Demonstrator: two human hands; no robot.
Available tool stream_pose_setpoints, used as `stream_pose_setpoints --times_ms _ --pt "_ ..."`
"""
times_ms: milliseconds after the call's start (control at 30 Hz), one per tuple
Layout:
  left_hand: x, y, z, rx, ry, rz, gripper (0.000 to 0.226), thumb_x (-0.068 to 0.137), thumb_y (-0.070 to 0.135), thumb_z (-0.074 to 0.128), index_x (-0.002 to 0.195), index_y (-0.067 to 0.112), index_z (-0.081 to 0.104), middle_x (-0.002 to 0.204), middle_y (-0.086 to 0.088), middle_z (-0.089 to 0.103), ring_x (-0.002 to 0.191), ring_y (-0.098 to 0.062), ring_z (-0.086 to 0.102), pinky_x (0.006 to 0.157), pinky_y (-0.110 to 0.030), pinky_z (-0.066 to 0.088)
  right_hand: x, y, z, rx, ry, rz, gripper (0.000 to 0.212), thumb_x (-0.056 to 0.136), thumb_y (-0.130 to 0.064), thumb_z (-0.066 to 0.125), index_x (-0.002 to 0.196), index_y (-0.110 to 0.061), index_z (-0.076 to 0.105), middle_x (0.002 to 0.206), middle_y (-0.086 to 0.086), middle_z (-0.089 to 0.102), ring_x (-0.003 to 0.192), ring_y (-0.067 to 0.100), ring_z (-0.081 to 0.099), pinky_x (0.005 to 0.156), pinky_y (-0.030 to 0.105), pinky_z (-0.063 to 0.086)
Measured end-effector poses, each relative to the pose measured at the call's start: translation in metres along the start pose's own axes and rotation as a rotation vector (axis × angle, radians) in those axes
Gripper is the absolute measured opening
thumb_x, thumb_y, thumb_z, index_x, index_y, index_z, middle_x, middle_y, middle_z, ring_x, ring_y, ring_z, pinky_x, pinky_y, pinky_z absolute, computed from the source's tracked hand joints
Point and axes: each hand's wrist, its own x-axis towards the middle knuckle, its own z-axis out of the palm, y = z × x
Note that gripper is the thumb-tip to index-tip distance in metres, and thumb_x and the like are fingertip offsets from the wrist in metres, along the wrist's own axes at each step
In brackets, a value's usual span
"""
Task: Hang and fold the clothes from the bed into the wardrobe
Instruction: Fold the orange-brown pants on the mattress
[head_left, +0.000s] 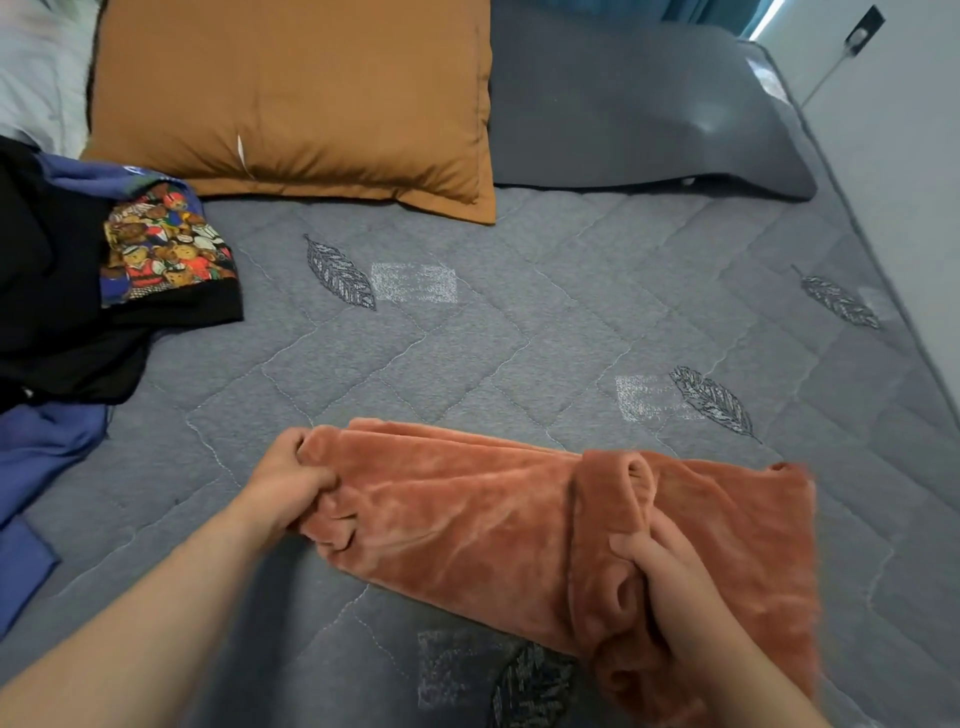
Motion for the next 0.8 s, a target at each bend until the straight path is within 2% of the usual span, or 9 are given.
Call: stream_pose_setpoints --times_ms 167,267,333,433,533,600,700,733,800 --pt "-0.001 -0.009 0.000 0.111 -0.012 0.186 0.047 0.073 -0.013 0.068 0.097 0.025 0.056 0.089 0.002 0.066 0.083 -0.016 0.062 0.073 -0.025 0.048 0.008 0.004 0.090 -0.257 -0.042 -0.091 0.019 0.080 -0.006 0.066 0.096 -0.016 0.061 0.088 0.004 0.071 0.080 0.019 0.067 0.077 0.035 0.053" --pt "0.001 -0.016 -0.002 -0.049 -0.051 0.151 0.035 0.078 -0.010 0.066 0.100 0.018 0.064 0.094 -0.007 0.071 0.091 -0.025 0.065 0.082 -0.035 0.051 0.019 0.015 0.155 -0.270 -0.159 -0.109 0.029 0.079 -0.011 0.070 0.104 -0.018 0.055 0.090 -0.006 0.068 0.077 0.004 0.063 0.075 0.019 0.051" --pt "0.000 -0.013 -0.005 -0.267 -0.132 0.086 0.018 0.091 0.005 0.057 0.108 0.006 0.064 0.100 -0.010 0.070 0.097 -0.026 0.062 0.085 -0.036 0.049 0.022 0.025 0.184 -0.326 -0.325 -0.059 0.033 0.081 -0.017 0.070 0.105 -0.024 0.048 0.087 -0.012 0.064 0.076 0.001 0.060 0.078 0.021 0.051" --pt "-0.005 -0.008 -0.015 -0.550 -0.224 -0.075 0.035 0.099 0.037 0.041 0.108 0.012 0.063 0.102 -0.011 0.068 0.093 -0.026 0.063 0.085 -0.037 0.048 0.013 0.029 0.186 -0.277 -0.484 0.039 0.019 0.089 -0.017 0.061 0.099 -0.030 0.051 0.076 -0.017 0.062 0.069 -0.001 0.058 0.070 0.023 0.051" --pt "-0.011 -0.011 -0.016 -0.483 -0.040 -0.013 0.036 0.083 0.051 0.058 0.097 0.019 0.063 0.092 -0.004 0.069 0.073 -0.011 0.064 0.066 -0.026 0.050 0.008 0.021 0.125 -0.227 -0.203 -0.049 0.023 0.091 -0.001 0.057 0.087 -0.023 0.064 0.075 -0.002 0.065 0.064 0.014 0.058 0.060 0.026 0.048" --pt "-0.019 -0.015 -0.006 -0.257 -0.023 0.159 0.061 0.061 0.057 0.071 0.109 0.020 0.061 0.103 0.001 0.070 0.088 -0.008 0.065 0.080 -0.027 0.049 0.010 0.018 0.057 -0.355 0.185 -0.211 0.020 0.087 -0.001 0.063 0.084 -0.020 0.070 0.077 0.005 0.070 0.068 0.017 0.063 0.062 0.017 0.049" --pt "-0.025 -0.019 0.017 -0.122 -0.137 0.184 0.078 0.052 0.030 0.087 0.121 0.022 0.051 0.107 0.009 0.066 0.095 -0.003 0.063 0.080 -0.021 0.047 0.019 0.023 -0.050 -0.615 0.613 -0.112 0.019 0.082 -0.010 0.069 0.101 -0.013 0.068 0.099 0.012 0.070 0.091 0.026 0.064 0.081 0.025 0.049" --pt "-0.024 -0.019 0.021 -0.138 -0.117 0.159 0.080 0.053 0.018 0.090 0.123 0.020 0.050 0.107 0.007 0.065 0.093 -0.004 0.063 0.077 -0.021 0.047 0.024 0.031 -0.078 -0.615 0.604 0.026 0.034 0.080 -0.020 0.075 0.110 -0.008 0.065 0.108 0.017 0.068 0.097 0.030 0.064 0.086 0.032 0.050" --pt "-0.018 -0.021 0.020 -0.168 -0.065 0.083 0.069 0.058 0.010 0.090 0.117 0.018 0.056 0.103 0.001 0.069 0.090 -0.012 0.066 0.074 -0.027 0.049 0.034 0.052 -0.111 -0.348 0.447 0.204 0.056 0.077 -0.038 0.078 0.113 0.001 0.061 0.102 0.020 0.070 0.084 0.026 0.069 0.068 0.028 0.056"
